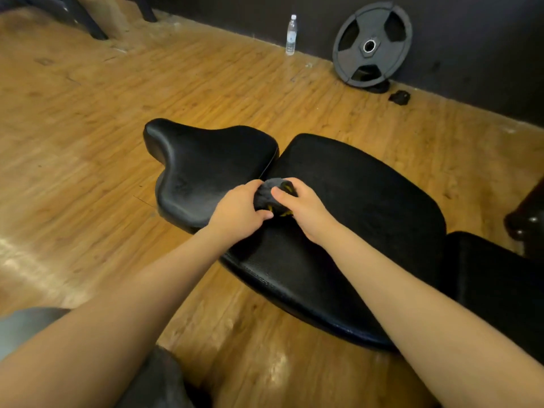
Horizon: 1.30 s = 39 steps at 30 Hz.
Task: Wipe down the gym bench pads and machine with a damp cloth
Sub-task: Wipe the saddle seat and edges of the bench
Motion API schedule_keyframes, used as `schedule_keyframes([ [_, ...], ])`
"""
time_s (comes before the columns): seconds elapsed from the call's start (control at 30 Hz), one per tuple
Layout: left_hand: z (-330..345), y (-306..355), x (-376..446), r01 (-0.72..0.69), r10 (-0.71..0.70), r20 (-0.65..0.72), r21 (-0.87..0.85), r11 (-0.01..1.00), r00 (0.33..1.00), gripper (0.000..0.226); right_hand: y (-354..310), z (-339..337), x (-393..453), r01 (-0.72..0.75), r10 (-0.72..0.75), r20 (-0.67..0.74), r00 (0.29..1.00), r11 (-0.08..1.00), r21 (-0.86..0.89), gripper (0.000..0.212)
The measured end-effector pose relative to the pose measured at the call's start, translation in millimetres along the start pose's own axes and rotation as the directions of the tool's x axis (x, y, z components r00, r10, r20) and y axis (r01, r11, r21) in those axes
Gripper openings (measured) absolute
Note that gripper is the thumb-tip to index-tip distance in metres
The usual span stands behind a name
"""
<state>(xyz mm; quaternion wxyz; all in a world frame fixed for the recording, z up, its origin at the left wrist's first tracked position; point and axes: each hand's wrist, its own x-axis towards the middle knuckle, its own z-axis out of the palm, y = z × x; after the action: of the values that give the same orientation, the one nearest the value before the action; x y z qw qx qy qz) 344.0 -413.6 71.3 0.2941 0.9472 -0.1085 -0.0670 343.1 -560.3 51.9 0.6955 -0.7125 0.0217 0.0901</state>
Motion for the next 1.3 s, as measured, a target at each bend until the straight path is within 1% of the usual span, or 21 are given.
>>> schedule_keyframes([
  [0.1,8,21,-3,0.051,-0.056,-0.044,-0.115,0.992,0.997,0.041,-1,-15,-18,0.007,-0.015,-0.081,0.997,0.996,-0.093,0.024],
  [0.13,11,28,-4,0.082,-0.089,-0.03,-0.183,0.98,0.996,0.032,-2,-23,-24,0.006,-0.018,-0.086,0.996,0.99,-0.141,0.027],
  [0.2,18,40,-6,0.192,-0.182,0.062,-0.366,0.911,0.981,0.019,-6,-39,-34,-0.014,-0.008,-0.08,0.997,0.96,-0.279,0.032],
  [0.23,22,45,-8,0.252,-0.224,0.115,-0.435,0.865,0.968,0.015,-8,-47,-37,-0.024,-0.007,-0.08,0.997,0.925,-0.38,0.035],
  [0.3,28,55,-12,0.349,-0.288,0.198,-0.496,0.795,0.937,0.012,-14,-63,-44,-0.039,0.007,-0.058,0.998,0.807,-0.589,0.039],
  [0.37,31,66,-17,0.416,-0.323,0.262,-0.542,0.73,0.909,0.022,-23,-74,-49,-0.073,0.082,-0.02,0.996,0.716,-0.694,0.038],
  [0.43,32,75,-21,0.458,-0.347,0.299,-0.598,0.658,0.889,0.029,-34,-79,-52,-0.149,0.207,-0.009,0.978,0.675,-0.723,0.038],
  [0.5,31,82,-26,0.48,-0.365,0.316,-0.652,0.587,0.876,0.031,-45,-80,-53,-0.215,0.296,-0.02,0.955,0.644,-0.734,0.04],
  [0.6,26,89,-29,0.482,-0.359,0.335,-0.724,0.493,0.871,0.033,-63,-74,-51,-0.263,0.349,-0.029,0.937,0.647,-0.716,0.041],
  [0.67,18,91,-31,0.527,-0.381,0.384,-0.737,0.422,0.841,0.033,-73,-70,-46,-0.273,0.381,-0.011,0.924,0.642,-0.717,0.04],
  [0.73,9,90,-29,0.554,-0.389,0.412,-0.728,0.403,0.824,0.035,-82,-63,-39,-0.271,0.415,0.007,0.91,0.607,-0.747,0.039],
  [0.83,-5,86,-27,0.564,-0.389,0.424,-0.725,0.395,0.818,0.034,-96,-53,-26,-0.261,0.455,0.022,0.89,0.548,-0.795,0.037],
  [0.9,-11,80,-27,0.563,-0.386,0.423,-0.722,0.402,0.82,0.031,-103,-48,-18,-0.258,0.492,0.052,0.869,0.54,-0.802,0.031],
  [0.97,-15,74,-25,0.538,-0.403,0.382,-0.736,0.412,0.832,0.027,-104,-41,-10,-0.257,0.516,0.086,0.852,0.557,-0.79,0.028],
  [1.03,-18,68,-19,0.531,-0.446,0.341,-0.732,0.426,0.827,0.025,-99,-32,-1,-0.25,0.491,0.099,0.865,0.595,-0.764,0.019],
  [1.1,-20,64,-12,0.54,-0.517,0.286,-0.711,0.45,0.807,0.032,-90,-22,7,-0.236,0.444,0.101,0.89,0.641,-0.731,0.007],
  [1.17,-19,59,-3,0.539,-0.566,0.236,-0.708,0.457,0.79,0.038,-81,-13,15,-0.231,0.414,0.101,0.905,0.676,-0.7,0.004],
  [1.23,-21,50,1,0.544,-0.602,0.218,-0.719,0.433,0.768,0.039,-73,-1,27,-0.219,0.415,0.126,0.901,0.684,-0.696,0.008],
  [1.27,-24,43,0,0.576,-0.634,0.244,-0.717,0.392,0.734,0.04,-71,7,35,-0.205,0.424,0.148,0.894,0.678,-0.706,0.009],
  [1.3,-27,34,-1,0.604,-0.664,0.277,-0.726,0.328,0.694,0.041,-69,17,43,-0.181,0.431,0.179,0.884,0.67,-0.72,0.009],
])
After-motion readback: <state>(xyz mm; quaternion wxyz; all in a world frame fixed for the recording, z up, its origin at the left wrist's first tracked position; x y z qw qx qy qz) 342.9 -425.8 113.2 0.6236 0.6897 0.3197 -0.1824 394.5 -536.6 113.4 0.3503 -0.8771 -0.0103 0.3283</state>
